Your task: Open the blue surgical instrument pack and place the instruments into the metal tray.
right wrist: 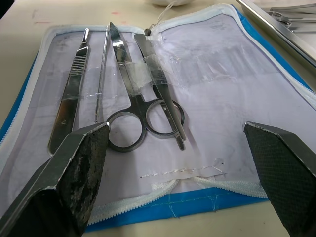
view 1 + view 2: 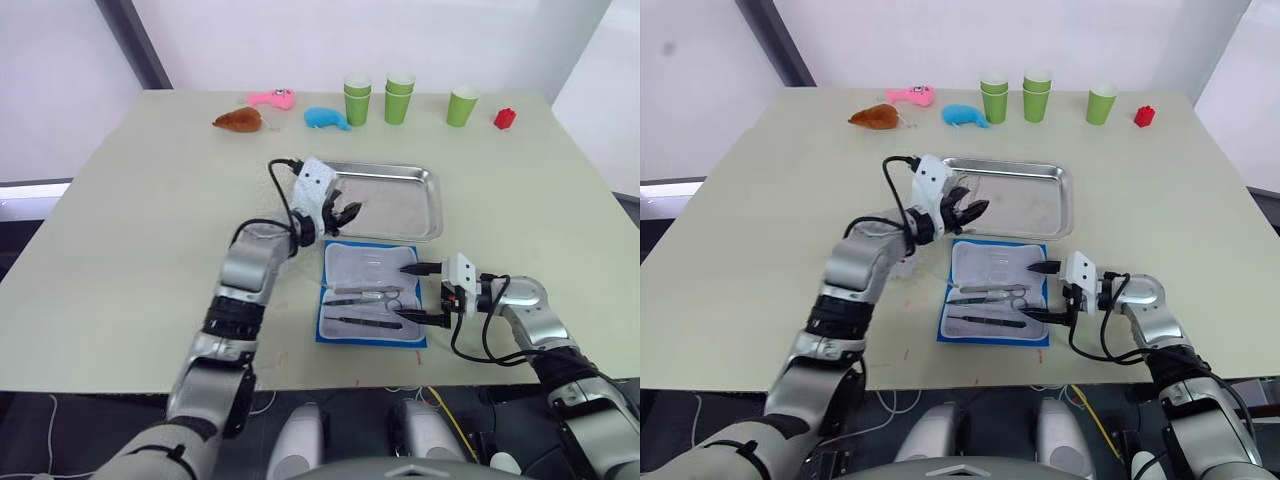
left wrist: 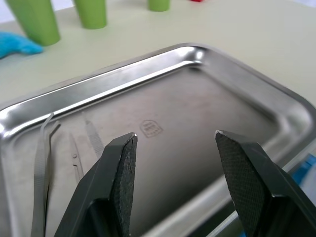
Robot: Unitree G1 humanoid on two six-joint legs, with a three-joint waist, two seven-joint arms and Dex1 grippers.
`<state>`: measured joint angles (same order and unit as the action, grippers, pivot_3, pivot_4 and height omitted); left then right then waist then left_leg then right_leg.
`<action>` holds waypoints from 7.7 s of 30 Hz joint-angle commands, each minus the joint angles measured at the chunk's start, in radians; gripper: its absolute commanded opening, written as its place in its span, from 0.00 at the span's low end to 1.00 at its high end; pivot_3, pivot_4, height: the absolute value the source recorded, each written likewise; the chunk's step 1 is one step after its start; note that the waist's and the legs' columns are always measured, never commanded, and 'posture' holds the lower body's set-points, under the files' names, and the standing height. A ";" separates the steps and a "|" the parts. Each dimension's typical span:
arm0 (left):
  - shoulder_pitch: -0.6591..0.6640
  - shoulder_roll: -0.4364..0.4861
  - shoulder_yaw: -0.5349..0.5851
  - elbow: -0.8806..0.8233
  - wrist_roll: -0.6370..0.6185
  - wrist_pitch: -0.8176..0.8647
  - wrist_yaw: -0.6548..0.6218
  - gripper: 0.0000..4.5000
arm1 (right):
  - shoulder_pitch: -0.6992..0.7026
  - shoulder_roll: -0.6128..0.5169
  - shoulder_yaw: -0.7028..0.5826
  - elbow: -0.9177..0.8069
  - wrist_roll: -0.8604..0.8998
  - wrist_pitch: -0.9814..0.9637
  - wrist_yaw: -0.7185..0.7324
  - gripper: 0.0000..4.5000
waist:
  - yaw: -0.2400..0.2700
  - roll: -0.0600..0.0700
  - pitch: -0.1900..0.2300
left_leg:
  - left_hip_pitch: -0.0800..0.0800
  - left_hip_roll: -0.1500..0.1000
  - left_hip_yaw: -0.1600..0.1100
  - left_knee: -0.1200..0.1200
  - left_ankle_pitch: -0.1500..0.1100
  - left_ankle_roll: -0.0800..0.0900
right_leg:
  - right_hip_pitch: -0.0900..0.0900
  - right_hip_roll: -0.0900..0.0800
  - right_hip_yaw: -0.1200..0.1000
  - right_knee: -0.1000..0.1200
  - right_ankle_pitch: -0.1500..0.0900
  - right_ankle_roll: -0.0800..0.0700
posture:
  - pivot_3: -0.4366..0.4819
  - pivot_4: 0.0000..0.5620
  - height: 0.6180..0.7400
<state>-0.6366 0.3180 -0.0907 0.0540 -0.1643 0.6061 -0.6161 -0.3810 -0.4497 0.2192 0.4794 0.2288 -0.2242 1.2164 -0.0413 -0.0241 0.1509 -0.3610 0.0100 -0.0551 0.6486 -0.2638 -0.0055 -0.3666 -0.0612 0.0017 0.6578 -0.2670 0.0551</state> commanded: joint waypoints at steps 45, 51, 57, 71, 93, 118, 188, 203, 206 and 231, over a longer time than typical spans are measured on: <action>0.032 0.582 -0.175 0.262 -0.342 -0.707 -0.981 1.00 | 0.080 0.017 0.080 0.074 -0.109 0.045 -0.007 1.00 | 0.007 -0.004 0.000 | 0.000 0.013 0.004 -0.008 0.000 0.001 | -0.003 0.012 -0.004 -0.001 -0.005 -0.013 | 0.48 0.27 1.00; -0.033 0.419 -0.209 0.348 -0.219 -0.702 -0.939 0.88 | 0.081 0.024 0.079 0.075 -0.110 0.048 -0.012 1.00 | 0.006 -0.005 -0.001 | 0.000 0.013 0.004 -0.008 0.000 0.001 | -0.004 0.013 -0.004 0.000 -0.004 -0.013 | 0.48 0.27 1.00; -0.066 0.291 -0.242 0.464 -0.083 -0.793 -0.917 0.57 | 0.091 0.023 0.073 0.061 -0.110 0.050 -0.020 1.00 | 0.006 -0.009 -0.004 | 0.000 0.013 0.004 -0.008 0.000 0.001 | -0.004 0.013 -0.004 0.000 -0.004 -0.013 | 0.48 0.27 1.00; -0.084 0.168 -0.220 0.657 0.051 -0.905 -0.870 0.57 | 0.111 0.017 0.073 0.035 -0.106 0.058 -0.032 1.00 | 0.005 -0.009 -0.004 | 0.000 0.013 0.003 -0.008 0.000 0.001 | -0.004 0.013 -0.004 0.000 -0.004 -0.013 | 0.48 0.27 1.00; -0.075 0.218 -0.222 0.504 0.075 -0.740 -0.903 0.02 | 0.097 0.030 0.079 0.051 -0.110 0.055 -0.030 1.00 | 0.002 -0.008 -0.004 | 0.000 0.013 0.003 -0.008 0.000 0.001 | -0.004 0.014 -0.004 0.000 -0.004 -0.013 | 0.48 0.27 1.00; -0.069 0.400 -0.196 0.266 0.049 -0.541 -0.969 0.02 | 0.083 0.046 0.082 0.076 -0.120 0.045 -0.025 1.00 | 0.000 -0.008 -0.004 | 0.000 0.015 0.003 -0.009 0.000 0.001 | -0.005 0.016 -0.004 0.001 -0.004 -0.013 | 0.48 0.27 1.00; -0.238 -0.242 0.068 0.373 0.117 0.156 0.482 0.02 | 0.073 0.035 0.074 0.091 -0.123 0.044 -0.003 1.00 | 0.002 -0.012 -0.005 | 0.000 0.015 0.004 -0.006 0.001 -0.001 | -0.006 0.016 -0.002 0.004 -0.003 -0.014 | 0.48 0.27 1.00; -0.218 -0.300 0.096 0.435 0.122 0.096 0.574 0.02 | 0.087 0.030 0.068 0.075 -0.118 0.042 -0.014 1.00 | 0.002 -0.012 -0.006 | 0.000 0.014 0.003 -0.007 0.002 -0.003 | -0.005 0.015 -0.003 0.004 -0.003 -0.014 | 0.48 0.27 1.00; -0.210 -0.304 0.099 0.434 0.122 0.094 0.584 0.02 | 0.088 0.030 0.067 0.073 -0.116 0.044 -0.014 1.00 | 0.002 -0.012 -0.006 | 0.000 0.014 0.003 -0.007 0.002 -0.003 | -0.005 0.015 -0.003 0.004 -0.003 -0.014 | 0.48 0.27 1.00; -0.115 -0.124 0.031 0.176 0.054 -0.117 0.192 0.99 | 0.081 0.037 0.066 0.078 -0.115 0.045 -0.022 1.00 | 0.001 -0.011 -0.006 | 0.002 0.014 0.002 -0.011 0.006 -0.010 | -0.005 0.015 -0.004 0.003 -0.003 -0.014 | 0.48 0.27 1.00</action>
<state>-0.7623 0.1706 -0.0468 0.3101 -0.0816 0.5312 -0.3371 -0.3721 -0.4094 0.2177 0.4649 0.2004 -0.2236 1.2019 -0.0404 -0.0352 0.1454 -0.3594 0.0240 -0.0536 0.6374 -0.2579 -0.0157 -0.3712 -0.0463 -0.0026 0.6603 -0.2698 0.0411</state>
